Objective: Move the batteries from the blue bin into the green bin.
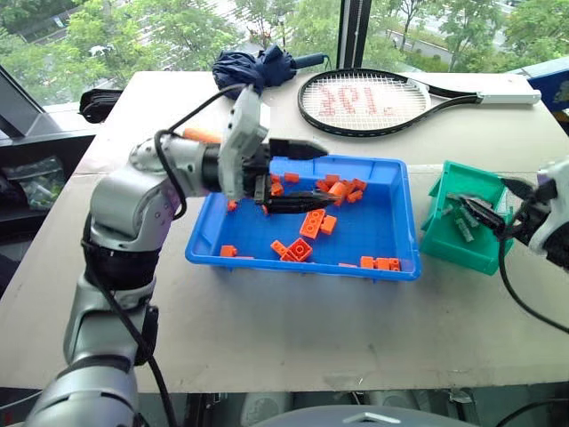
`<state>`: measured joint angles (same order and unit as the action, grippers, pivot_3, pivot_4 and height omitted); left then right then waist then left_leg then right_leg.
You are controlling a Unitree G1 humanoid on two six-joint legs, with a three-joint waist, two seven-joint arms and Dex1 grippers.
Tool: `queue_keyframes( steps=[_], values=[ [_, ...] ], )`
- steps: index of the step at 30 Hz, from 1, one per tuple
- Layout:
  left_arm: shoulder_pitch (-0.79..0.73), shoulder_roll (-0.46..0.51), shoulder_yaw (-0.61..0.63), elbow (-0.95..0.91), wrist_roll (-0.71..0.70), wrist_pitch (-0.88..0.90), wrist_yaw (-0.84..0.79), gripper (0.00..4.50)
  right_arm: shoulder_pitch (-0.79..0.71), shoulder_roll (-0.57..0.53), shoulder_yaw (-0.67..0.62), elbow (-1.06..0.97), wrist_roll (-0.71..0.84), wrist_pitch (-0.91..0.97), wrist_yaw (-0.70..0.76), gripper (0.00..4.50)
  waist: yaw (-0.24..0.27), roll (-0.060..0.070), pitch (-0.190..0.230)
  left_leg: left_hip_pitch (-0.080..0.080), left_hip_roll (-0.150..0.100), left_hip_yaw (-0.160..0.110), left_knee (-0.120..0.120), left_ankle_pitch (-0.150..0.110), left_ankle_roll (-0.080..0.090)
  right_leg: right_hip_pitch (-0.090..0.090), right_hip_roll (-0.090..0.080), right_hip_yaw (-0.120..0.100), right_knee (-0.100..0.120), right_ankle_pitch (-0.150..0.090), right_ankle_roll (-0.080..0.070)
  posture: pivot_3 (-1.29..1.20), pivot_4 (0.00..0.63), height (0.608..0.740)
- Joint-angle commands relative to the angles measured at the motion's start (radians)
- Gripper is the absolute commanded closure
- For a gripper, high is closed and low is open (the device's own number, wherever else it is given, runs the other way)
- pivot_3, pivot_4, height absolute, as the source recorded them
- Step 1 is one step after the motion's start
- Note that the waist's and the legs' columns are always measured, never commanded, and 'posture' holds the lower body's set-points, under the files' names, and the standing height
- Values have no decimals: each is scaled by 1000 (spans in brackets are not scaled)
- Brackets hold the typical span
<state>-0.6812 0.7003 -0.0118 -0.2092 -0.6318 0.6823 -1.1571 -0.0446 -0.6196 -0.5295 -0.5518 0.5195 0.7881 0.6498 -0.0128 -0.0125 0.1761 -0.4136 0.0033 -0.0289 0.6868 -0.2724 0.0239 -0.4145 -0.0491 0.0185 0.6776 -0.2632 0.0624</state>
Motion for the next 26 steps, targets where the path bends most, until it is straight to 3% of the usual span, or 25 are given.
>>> queue_keyframes(
  steps=[1,8,11,16,26],
  values=[
    [112,37,109,-120,-50,11,45,0,109,18,-74,-12,78,-169,155,239,1,0,0,0,0,0,0,0,0,0,0,0,0,0,0,0,150,740],
    [538,51,298,-337,-52,-2,176,0,327,-27,-95,61,157,-268,384,94,1,1,-1,5,1,2,-1,0,0,4,-2,2,0,0,0,0,150,740],
    [791,41,385,-401,0,-93,164,0,405,-32,-70,97,128,-357,469,94,1,1,-1,12,1,4,-5,0,0,9,-2,5,-1,0,-1,0,150,740],
    [1057,-13,426,-409,87,-290,118,0,486,-27,-44,187,66,-515,563,94,10,4,-4,19,2,4,-6,-1,0,17,-2,4,-6,-2,-3,0,150,740],
    [1195,-98,279,-299,239,-591,92,0,508,-15,63,323,-13,-667,584,94,25,7,-10,20,2,5,-7,-3,4,21,-3,5,-15,-2,-6,0,150,740]
  ],
)
